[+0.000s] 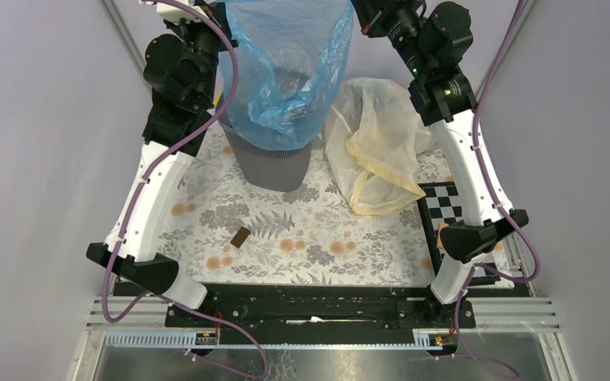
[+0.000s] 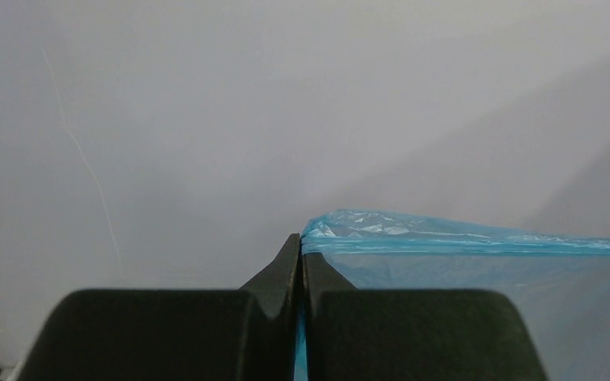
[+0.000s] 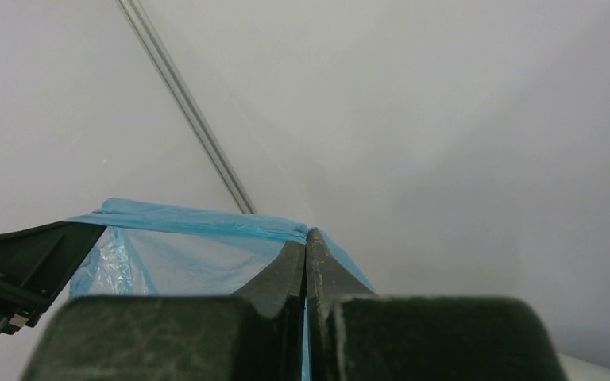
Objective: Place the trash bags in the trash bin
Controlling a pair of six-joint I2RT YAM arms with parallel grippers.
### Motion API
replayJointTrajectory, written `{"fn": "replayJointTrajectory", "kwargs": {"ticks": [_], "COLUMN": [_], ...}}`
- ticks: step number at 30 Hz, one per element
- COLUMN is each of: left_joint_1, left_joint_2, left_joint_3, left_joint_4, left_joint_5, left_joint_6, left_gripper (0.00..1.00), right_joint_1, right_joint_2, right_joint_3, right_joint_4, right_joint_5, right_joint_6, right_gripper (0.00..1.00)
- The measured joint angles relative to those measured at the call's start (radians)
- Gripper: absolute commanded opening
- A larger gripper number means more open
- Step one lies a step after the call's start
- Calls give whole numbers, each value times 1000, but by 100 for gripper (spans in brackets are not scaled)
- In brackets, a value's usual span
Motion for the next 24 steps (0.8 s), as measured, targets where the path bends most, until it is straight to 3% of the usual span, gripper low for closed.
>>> {"fn": "replayJointTrajectory", "kwargs": {"ticks": [3, 5, 7, 12, 18, 24], "left_joint_1": [28, 51, 77, 131, 134, 134], "left_joint_2": [0, 0, 1, 3, -21, -32], "left_joint_3": [0, 0, 0, 3, -39, -54], "left_joint_4": [-27, -37, -48, -62, -36, -14], "left_joint_5": [34, 61, 84, 137, 225, 271], "left_joint_6": [-43, -75, -104, -172, -242, -279], "left_gripper": [0, 0, 0, 0, 0, 0], "right_joint_1": [-1, -1, -1, -11, -11, -9], "right_joint_2": [0, 0, 2, 2, -48, -222], "right_joint_3": [-14, -31, -37, -19, -56, -294], "right_joint_4": [1, 2, -5, -22, -37, -52], "right_joint_5": [-8, -15, -22, -60, -144, -180], "right_joint_6": [3, 3, 6, 6, 10, 3], "right_gripper": [4, 31, 48, 63, 99, 100]}}
